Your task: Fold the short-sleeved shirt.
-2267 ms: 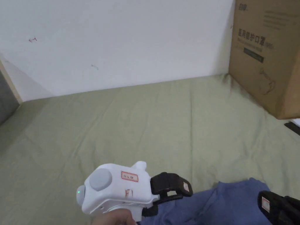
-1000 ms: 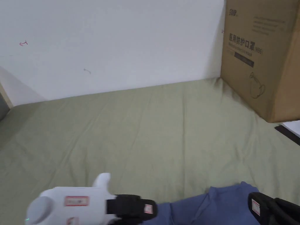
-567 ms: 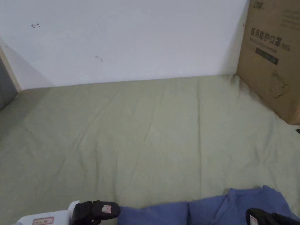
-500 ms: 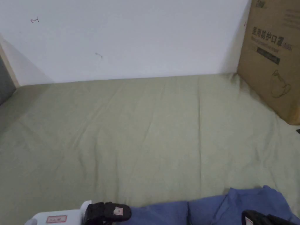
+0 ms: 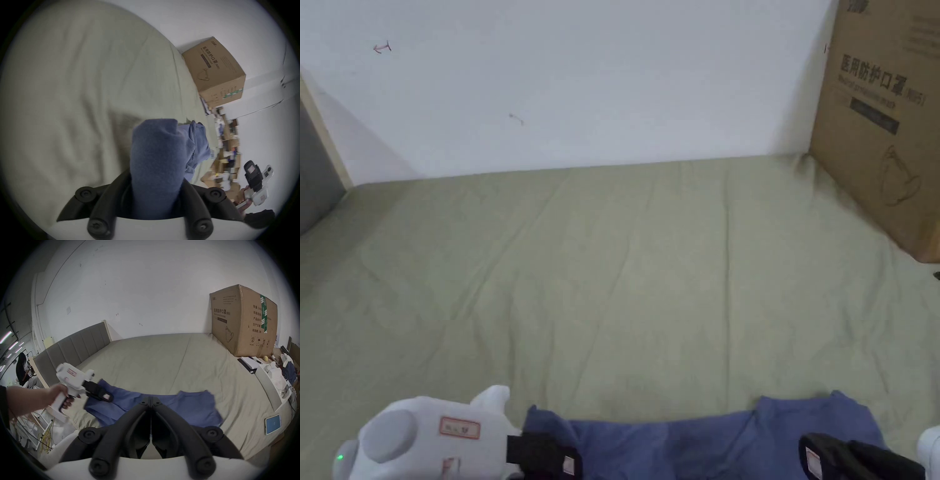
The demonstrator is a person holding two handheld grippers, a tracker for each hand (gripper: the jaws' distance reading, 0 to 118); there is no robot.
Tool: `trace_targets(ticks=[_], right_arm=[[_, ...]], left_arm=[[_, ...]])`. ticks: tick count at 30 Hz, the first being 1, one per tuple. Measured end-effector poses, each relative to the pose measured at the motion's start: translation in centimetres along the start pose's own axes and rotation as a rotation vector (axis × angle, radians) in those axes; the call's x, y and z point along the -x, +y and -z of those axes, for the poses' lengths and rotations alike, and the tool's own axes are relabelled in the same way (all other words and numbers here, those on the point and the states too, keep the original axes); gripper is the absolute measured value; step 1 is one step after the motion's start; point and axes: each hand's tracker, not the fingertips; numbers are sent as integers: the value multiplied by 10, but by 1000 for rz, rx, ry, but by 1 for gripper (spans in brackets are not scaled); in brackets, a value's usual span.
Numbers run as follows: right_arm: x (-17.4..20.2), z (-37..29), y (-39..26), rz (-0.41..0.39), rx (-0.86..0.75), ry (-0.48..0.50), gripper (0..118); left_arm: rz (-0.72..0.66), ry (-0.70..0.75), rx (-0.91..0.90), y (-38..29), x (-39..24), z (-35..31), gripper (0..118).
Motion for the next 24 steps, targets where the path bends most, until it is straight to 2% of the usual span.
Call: trace_targets(ticks=[5, 7, 9, 12, 17, 18, 19, 20, 21, 22, 23, 24], right_arm=[[-8, -14, -4, 35, -36, 23, 1], [-13, -21, -8, 58, -37, 35, 1], [-18, -27, -11, 65, -37, 33, 1], [-25, -40, -14, 73, -46, 12, 1], [-40, -65, -16, 75, -88, -24, 1], [-42, -68, -17, 75, -92, -32, 1], [-45, -71, -17, 85, -92, -45, 1], [-48, -73, -17, 97, -90, -53, 1], [-51, -75, -18, 111, -88, -55, 1], [-54, -77, -18, 120, -86, -56, 1], [-56, -77, -18, 123, -86, -59, 1], [-58, -77, -19, 124, -87, -65, 1]], left_arm=[[135, 526, -96, 11, -25, -112, 6], [199, 616, -92, 15, -44, -124, 6], [166, 566, -75, 12, -49, -118, 6], [72, 397, -37, 13, -69, -79, 6], [9, 228, 68, 19, -113, 33, 8], [-12, 126, 119, 17, -118, 65, 9], [-40, 51, 167, 15, -123, 93, 16], [-88, -22, 187, 9, -128, 113, 39], [-126, -76, 232, 2, -128, 132, 72], [-124, -96, 235, 0, -128, 141, 112], [-118, -120, 197, 0, -128, 143, 118], [-97, -111, 163, 0, -141, 134, 116]])
